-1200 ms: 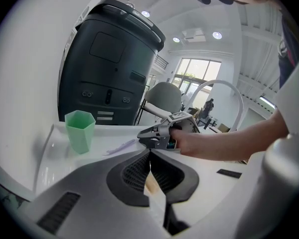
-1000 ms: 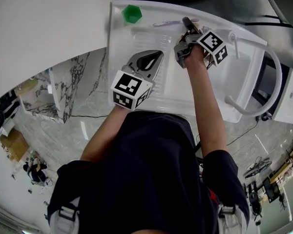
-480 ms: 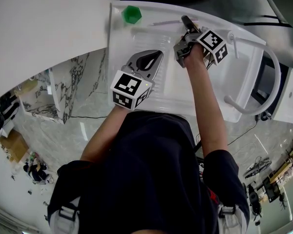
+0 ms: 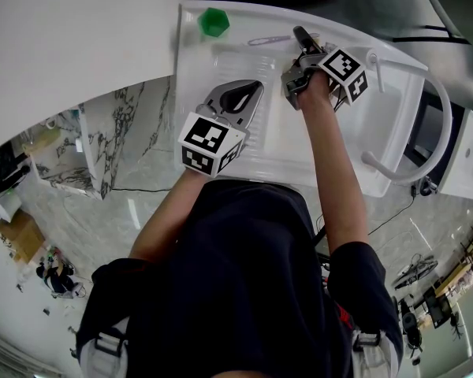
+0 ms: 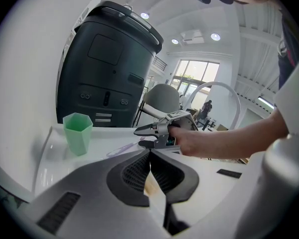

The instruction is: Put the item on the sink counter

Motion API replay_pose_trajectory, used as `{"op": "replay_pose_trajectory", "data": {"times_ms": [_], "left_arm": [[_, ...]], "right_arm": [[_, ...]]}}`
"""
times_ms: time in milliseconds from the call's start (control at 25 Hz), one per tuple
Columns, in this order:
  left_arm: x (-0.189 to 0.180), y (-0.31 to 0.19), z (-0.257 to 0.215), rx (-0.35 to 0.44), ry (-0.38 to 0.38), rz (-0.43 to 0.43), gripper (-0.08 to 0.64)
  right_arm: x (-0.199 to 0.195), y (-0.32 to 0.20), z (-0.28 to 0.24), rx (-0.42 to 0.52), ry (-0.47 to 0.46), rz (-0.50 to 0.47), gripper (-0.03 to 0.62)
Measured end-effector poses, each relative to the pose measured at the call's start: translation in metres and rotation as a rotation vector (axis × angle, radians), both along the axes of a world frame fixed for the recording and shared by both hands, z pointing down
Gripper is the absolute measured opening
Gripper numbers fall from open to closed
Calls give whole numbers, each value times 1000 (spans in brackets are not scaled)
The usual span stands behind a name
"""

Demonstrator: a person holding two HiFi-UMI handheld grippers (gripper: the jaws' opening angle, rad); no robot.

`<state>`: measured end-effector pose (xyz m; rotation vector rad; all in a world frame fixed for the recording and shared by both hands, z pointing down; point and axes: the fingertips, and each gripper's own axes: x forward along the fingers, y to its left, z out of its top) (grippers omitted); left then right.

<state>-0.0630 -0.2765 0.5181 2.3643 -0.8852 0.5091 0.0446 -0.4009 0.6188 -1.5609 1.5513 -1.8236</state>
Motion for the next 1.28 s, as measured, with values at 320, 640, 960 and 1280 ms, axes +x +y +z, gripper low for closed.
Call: {"op": "replay_pose_trajectory", "data": {"times_ms": [320,640,960,1280], "left_arm": [[-1,2,-1,4,-1,-1,14],[-1,4,-7,18,4,-11,14],[3,14,-18,39,11,-19,14],[11,24,-36,78,32,-35,14]], "right_arm": [[1,1,-2,2,-1,-2,189],[0,8,-4,-13,44,-33,175],[-3,20,-19,-13,105,-114,55],[-17,36,-49,74,199,-266,38]]}}
